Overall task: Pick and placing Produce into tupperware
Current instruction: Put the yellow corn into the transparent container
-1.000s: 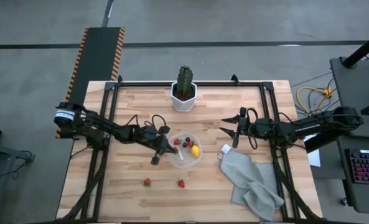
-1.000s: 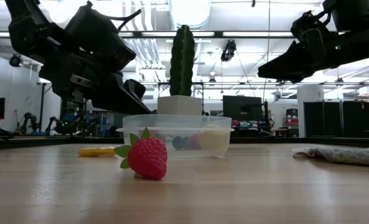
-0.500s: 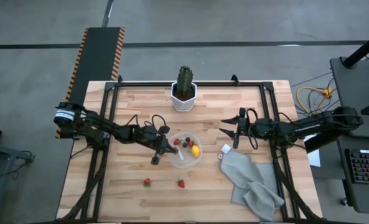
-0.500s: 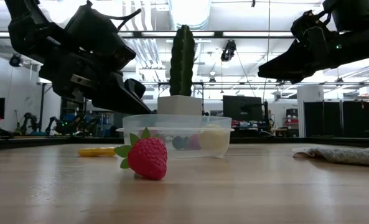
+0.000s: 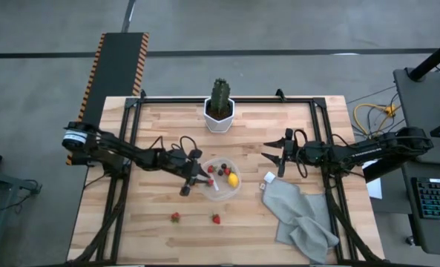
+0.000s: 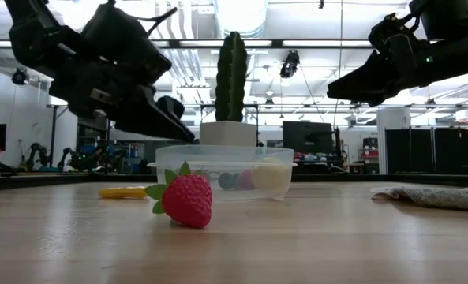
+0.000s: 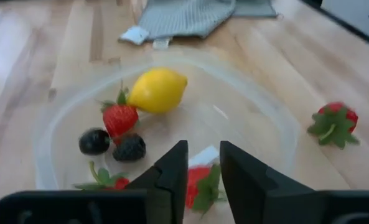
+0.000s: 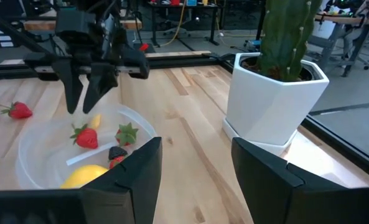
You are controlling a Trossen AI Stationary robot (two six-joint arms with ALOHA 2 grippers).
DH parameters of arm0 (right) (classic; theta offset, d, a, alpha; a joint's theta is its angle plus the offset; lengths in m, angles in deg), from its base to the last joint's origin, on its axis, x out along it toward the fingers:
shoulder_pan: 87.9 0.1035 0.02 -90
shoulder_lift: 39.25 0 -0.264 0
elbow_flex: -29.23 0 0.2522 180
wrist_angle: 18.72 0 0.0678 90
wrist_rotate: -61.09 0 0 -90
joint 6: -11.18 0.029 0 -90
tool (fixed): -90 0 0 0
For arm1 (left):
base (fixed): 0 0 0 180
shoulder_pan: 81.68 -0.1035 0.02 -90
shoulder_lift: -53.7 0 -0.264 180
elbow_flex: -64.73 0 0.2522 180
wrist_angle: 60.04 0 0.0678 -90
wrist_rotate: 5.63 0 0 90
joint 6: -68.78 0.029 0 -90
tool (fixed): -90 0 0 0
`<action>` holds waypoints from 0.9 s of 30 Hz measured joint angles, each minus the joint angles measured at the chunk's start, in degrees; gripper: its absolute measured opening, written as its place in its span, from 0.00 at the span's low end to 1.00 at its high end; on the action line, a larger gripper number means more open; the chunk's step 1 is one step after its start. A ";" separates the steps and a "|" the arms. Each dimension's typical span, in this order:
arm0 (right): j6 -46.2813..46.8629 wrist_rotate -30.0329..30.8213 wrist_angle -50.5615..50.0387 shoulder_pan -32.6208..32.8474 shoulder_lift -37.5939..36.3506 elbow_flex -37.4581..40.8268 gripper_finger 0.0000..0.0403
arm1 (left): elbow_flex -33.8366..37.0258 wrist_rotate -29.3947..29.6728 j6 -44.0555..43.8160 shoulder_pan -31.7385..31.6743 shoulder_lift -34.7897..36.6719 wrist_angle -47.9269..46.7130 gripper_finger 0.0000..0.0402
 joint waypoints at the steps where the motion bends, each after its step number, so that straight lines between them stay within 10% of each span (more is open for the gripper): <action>1: -0.01 0.00 0.00 0.00 0.00 0.00 0.46 | 0.00 0.00 0.01 0.00 0.57 0.01 0.21; 17: -0.01 0.00 -0.45 0.00 0.00 0.00 0.46 | -0.57 9.27 -4.99 1.28 22.04 -30.61 0.22; 27: 0.00 0.00 -0.45 0.00 0.00 0.00 0.46 | -0.57 8.84 -12.37 4.49 21.94 -37.00 0.23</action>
